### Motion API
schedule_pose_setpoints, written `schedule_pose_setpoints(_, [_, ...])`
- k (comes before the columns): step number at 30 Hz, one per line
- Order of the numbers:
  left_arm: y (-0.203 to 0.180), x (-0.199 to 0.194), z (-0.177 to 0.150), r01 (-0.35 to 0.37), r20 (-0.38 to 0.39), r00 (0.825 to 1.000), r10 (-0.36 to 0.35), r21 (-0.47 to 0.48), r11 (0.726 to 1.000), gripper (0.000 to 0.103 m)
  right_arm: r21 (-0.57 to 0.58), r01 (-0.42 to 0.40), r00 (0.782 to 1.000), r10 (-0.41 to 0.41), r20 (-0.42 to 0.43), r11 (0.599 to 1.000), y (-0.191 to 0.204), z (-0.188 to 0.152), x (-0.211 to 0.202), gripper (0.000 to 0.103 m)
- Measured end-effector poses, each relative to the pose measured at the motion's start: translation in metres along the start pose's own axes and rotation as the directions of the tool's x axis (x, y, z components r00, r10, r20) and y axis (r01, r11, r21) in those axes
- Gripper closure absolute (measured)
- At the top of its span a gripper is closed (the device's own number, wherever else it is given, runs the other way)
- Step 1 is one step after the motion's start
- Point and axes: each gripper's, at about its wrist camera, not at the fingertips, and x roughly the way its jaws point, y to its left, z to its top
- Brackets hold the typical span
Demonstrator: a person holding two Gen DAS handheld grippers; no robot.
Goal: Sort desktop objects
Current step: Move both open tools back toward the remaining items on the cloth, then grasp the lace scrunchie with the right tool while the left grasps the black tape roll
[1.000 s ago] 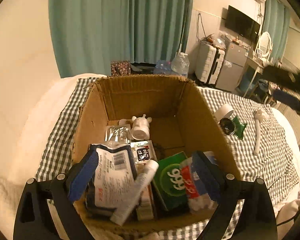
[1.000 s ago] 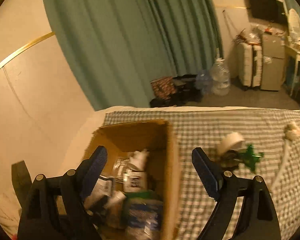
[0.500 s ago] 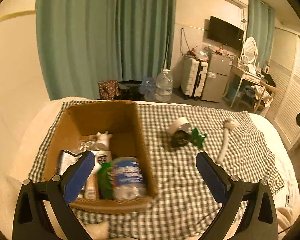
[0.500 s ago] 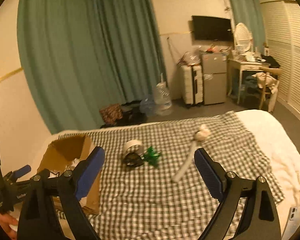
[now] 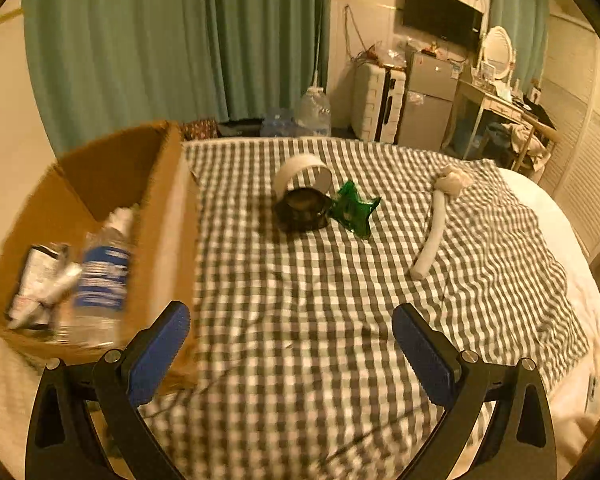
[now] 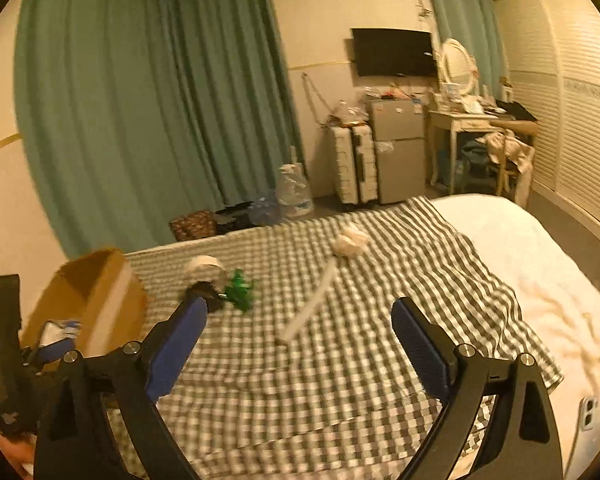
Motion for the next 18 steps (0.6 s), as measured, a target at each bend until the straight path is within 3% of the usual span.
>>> schedule_pose_setpoints(4, [0.001, 0.047, 0.005, -0.031, 0.029, 0.999, 0.033, -0.071, 0.997, 0.000, 0.023, 0.031, 0.999, -0.032, 0.023, 0.999, -0.025, -0.024, 0.034, 0.009])
schedule_pose_setpoints(11, [0.009, 0.151, 0.029, -0.014, -0.010, 1.000, 0.012, -0.176, 0.984, 0.000, 0.056, 0.097, 0.989, -0.091, -0.115, 0.994, -0.059, -0.027, 0.136, 0.009])
schedule_pose_setpoints(15, [0.013, 0.185, 0.039, -0.015, 0.018, 1.000, 0.019, -0.189, 0.982, 0.000, 0.068, 0.102, 0.984, -0.091, -0.152, 0.992, -0.070, -0.016, 0.189, 0.009])
schedule_pose_setpoints(18, [0.010, 0.210, 0.052, -0.051, -0.024, 0.999, 0.048, -0.150, 0.987, 0.000, 0.038, 0.115, 0.983, -0.108, -0.150, 0.993, -0.070, -0.008, 0.220, 0.009])
